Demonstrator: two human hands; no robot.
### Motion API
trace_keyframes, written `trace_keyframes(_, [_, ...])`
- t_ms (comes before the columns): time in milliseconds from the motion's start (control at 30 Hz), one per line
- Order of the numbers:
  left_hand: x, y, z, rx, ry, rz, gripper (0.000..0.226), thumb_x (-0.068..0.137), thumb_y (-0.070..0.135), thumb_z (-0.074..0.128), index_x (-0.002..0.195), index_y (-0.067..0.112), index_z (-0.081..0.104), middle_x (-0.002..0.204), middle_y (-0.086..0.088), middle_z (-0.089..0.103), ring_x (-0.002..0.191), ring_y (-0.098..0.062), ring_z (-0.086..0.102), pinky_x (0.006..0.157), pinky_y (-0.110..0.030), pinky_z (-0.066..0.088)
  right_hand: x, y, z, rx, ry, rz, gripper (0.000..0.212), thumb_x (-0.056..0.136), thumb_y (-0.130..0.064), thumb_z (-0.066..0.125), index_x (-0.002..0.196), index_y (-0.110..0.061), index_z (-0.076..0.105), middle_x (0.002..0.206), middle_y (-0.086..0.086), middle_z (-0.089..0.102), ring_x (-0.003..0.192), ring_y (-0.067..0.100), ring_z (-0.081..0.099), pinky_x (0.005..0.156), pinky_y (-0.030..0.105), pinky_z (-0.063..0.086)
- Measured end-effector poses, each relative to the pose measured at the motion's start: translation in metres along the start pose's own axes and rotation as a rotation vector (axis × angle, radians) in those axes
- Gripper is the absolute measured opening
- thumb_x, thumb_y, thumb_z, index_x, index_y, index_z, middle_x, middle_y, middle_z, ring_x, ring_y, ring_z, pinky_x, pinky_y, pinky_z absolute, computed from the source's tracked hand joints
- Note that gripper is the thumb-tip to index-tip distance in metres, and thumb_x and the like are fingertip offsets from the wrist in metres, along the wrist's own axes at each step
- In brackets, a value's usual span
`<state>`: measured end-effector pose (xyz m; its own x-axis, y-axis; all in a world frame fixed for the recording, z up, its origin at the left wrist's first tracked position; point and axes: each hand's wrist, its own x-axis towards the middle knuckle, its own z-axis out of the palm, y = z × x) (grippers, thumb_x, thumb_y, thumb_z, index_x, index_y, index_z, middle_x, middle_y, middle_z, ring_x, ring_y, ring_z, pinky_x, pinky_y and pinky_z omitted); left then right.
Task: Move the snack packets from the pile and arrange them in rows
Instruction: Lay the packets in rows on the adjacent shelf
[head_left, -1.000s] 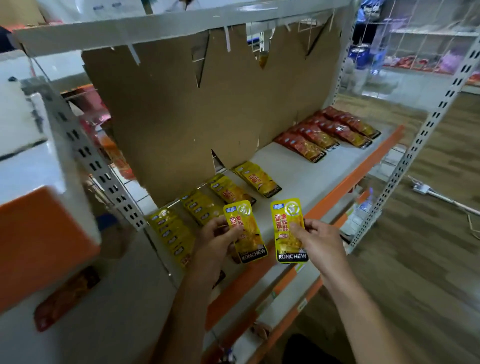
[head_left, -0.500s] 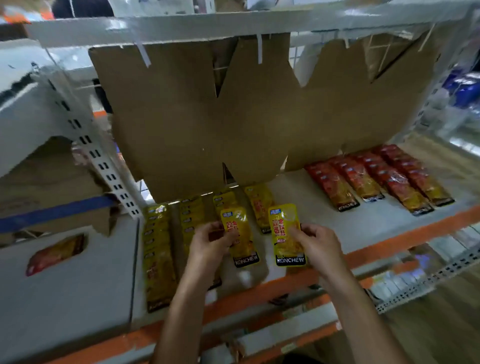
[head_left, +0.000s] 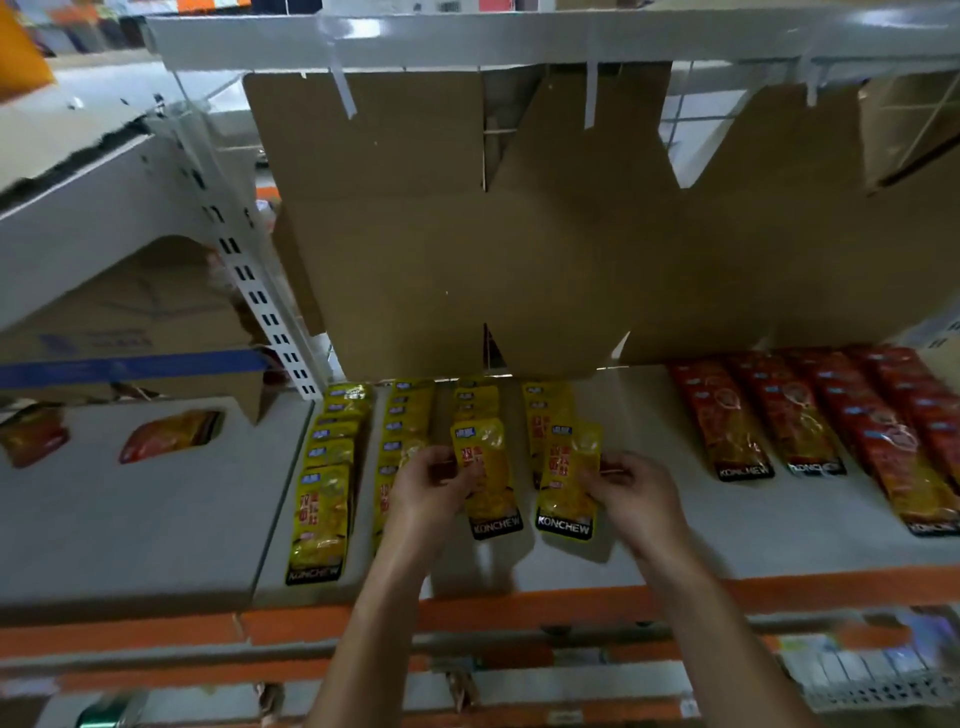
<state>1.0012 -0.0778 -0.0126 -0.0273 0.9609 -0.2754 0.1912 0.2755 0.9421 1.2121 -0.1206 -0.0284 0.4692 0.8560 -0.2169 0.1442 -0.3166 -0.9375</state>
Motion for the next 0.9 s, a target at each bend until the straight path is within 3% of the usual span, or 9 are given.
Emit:
trace_keyframes(167, [0.011, 0.002, 0.008, 0.086, 0.015, 0.044, 0.02, 0.087, 0.024, 0.076, 0.105, 0.019, 0.07, 0.097, 0.001, 0.075, 0.086, -0.011, 0.072, 0.081, -0.036, 0.06, 0.016, 0.001, 0.001, -0.02, -0.035, 0.004, 0.01, 0.084, -0.013, 0.076, 0.083, -0.019, 0.068, 0.081, 0.002, 0.072, 0.08, 0.021, 0.07, 0.071, 0.033, 0.054])
trace_keyframes(367, [0.024, 0.006, 0.013, 0.16, 0.014, 0.05, 0.02, 0.089, 0.025, 0.072, 0.109, 0.021, 0.068, 0.1, 0.005, 0.073, 0.089, -0.007, 0.07, 0.078, -0.03, 0.057, 0.031, 0.001, 0.007, -0.071, -0.07, 0.004, 0.009, 0.082, -0.016, 0.077, 0.081, -0.023, 0.071, 0.081, -0.002, 0.074, 0.079, 0.016, 0.071, 0.074, 0.034, 0.057])
trace_keyframes(467, [0.025, 0.01, 0.015, 0.168, 0.037, 0.054, 0.015, 0.09, 0.022, 0.071, 0.1, 0.032, 0.064, 0.097, 0.009, 0.071, 0.088, -0.003, 0.066, 0.071, -0.023, 0.051, 0.038, 0.002, 0.008, -0.096, -0.083, -0.004, 0.004, 0.082, -0.019, 0.075, 0.084, -0.023, 0.073, 0.081, -0.004, 0.074, 0.079, 0.014, 0.071, 0.072, 0.033, 0.056])
trace_keyframes(600, [0.024, 0.012, 0.016, 0.28, 0.102, 0.107, 0.028, 0.089, 0.019, 0.071, 0.089, 0.039, 0.051, 0.087, 0.021, 0.06, 0.082, 0.005, 0.059, 0.071, -0.025, 0.05, 0.045, 0.003, 0.01, -0.129, -0.09, 0.006, 0.005, 0.083, -0.019, 0.074, 0.087, -0.022, 0.074, 0.08, -0.006, 0.074, 0.078, 0.012, 0.071, 0.064, 0.024, 0.049])
trace_keyframes(767, [0.024, 0.013, 0.021, 0.48, 0.181, 0.167, 0.017, 0.087, 0.02, 0.067, 0.103, 0.021, 0.062, 0.089, 0.005, 0.07, 0.083, -0.015, 0.067, 0.074, -0.041, 0.057, 0.049, 0.003, 0.01, -0.204, -0.106, 0.004, 0.006, 0.084, -0.02, 0.071, 0.089, -0.023, 0.073, 0.083, -0.009, 0.073, 0.08, 0.009, 0.068, 0.062, 0.022, 0.046])
trace_keyframes(900, [0.026, 0.014, 0.025, 0.648, 0.21, 0.183, 0.024, 0.089, 0.026, 0.065, 0.111, 0.016, 0.064, 0.092, -0.003, 0.071, 0.085, -0.024, 0.068, 0.072, -0.041, 0.056, 0.049, 0.001, 0.009, -0.274, -0.106, -0.029, 0.008, 0.086, -0.026, 0.069, 0.093, -0.023, 0.072, 0.086, -0.009, 0.07, 0.079, 0.007, 0.064, 0.059, 0.019, 0.04])
